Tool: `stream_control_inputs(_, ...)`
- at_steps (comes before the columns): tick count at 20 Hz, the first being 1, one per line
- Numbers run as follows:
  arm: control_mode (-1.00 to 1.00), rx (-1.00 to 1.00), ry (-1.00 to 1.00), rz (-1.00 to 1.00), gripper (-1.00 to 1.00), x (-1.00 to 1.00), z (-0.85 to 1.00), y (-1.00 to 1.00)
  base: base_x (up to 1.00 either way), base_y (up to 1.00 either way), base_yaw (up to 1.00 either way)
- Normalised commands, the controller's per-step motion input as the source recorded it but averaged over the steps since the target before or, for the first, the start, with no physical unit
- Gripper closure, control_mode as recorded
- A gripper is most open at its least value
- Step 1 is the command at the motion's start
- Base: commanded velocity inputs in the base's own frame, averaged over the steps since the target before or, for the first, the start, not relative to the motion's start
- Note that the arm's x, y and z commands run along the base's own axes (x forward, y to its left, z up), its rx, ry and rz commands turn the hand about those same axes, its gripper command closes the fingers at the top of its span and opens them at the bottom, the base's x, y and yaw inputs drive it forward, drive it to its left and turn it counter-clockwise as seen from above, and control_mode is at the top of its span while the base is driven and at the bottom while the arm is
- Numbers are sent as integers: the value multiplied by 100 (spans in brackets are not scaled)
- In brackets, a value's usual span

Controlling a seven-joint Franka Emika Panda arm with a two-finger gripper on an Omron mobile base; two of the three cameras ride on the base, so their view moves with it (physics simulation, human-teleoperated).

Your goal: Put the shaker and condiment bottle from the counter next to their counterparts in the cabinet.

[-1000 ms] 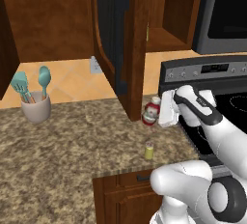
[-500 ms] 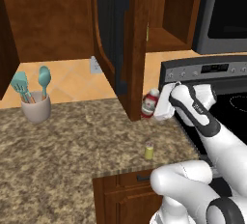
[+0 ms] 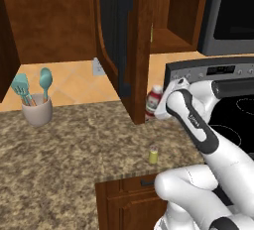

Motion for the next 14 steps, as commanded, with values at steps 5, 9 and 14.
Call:
stream_control_inputs(5,-100,-9,10,-9,100,0,40,0,0,0,0)
stream_control_inputs(9,-100,-9,13,-10,100,0,44,8,0,0,0)
stream_control_inputs(14,-100,-2,17,-12,100,0,35,1,0,0,0)
